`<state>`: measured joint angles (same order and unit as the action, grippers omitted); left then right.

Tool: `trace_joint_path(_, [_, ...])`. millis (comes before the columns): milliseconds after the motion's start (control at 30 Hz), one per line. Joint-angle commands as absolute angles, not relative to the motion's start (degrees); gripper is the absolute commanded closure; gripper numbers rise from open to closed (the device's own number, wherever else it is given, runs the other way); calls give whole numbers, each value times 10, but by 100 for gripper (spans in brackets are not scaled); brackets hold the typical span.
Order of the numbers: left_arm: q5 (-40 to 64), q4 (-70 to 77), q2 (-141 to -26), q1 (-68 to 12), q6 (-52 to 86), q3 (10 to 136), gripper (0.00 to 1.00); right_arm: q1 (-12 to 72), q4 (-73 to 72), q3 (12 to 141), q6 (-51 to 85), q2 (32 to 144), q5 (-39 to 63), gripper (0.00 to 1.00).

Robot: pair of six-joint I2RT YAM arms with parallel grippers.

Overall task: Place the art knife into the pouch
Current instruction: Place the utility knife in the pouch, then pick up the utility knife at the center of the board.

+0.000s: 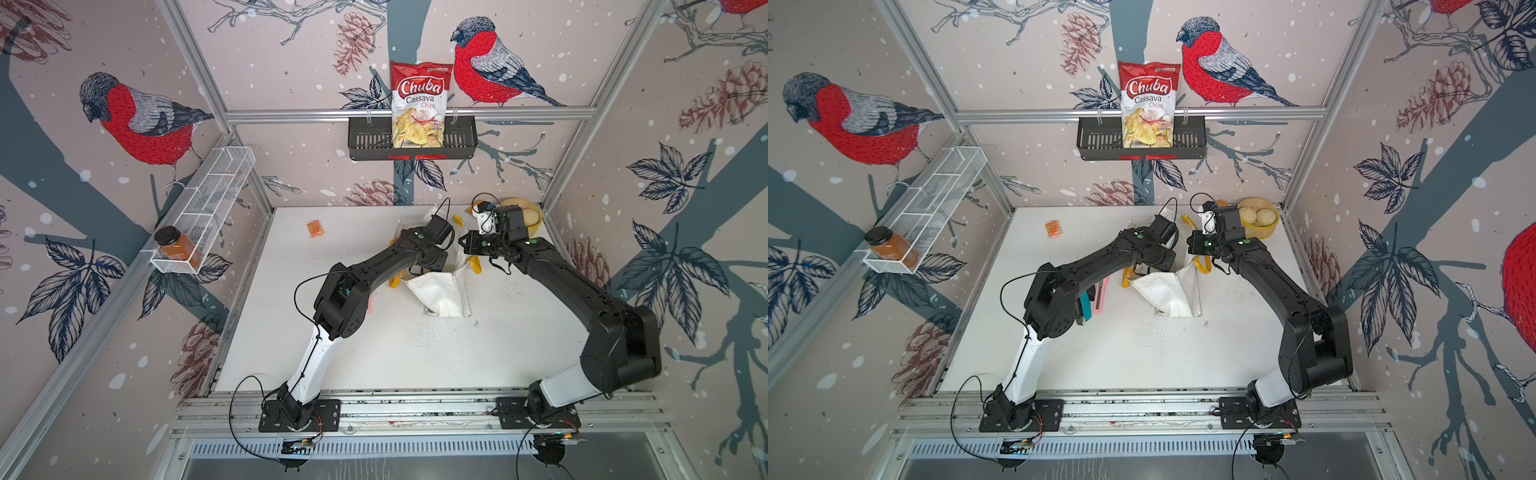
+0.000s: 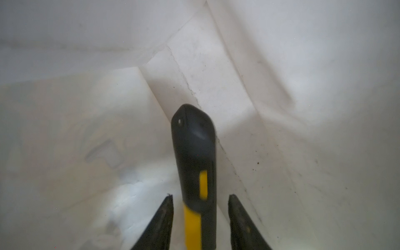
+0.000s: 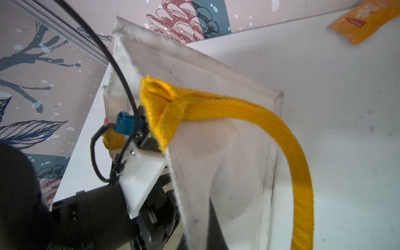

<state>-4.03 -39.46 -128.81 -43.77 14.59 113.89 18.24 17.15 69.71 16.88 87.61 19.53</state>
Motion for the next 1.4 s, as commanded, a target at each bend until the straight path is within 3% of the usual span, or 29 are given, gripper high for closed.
trace_joint_path(0, [-52, -401, -1271, -438, 141, 1135, 51, 181, 153, 697, 171, 870, 206, 100])
trace_joint_path(200, [-50, -380, -1229, -438, 143, 1121, 42, 181, 154, 695, 167, 871, 213, 100])
trace_joint_path(500, [-53, -340, -1130, -438, 152, 1078, 39, 179, 149, 691, 168, 868, 213, 100])
trace_joint_path(800, [-125, -385, -1068, -434, 156, 1065, 39, 179, 135, 682, 172, 864, 221, 100])
trace_joint_path(1367, [-188, -334, -887, -363, 197, 754, 39, 150, 86, 637, 184, 850, 263, 98])
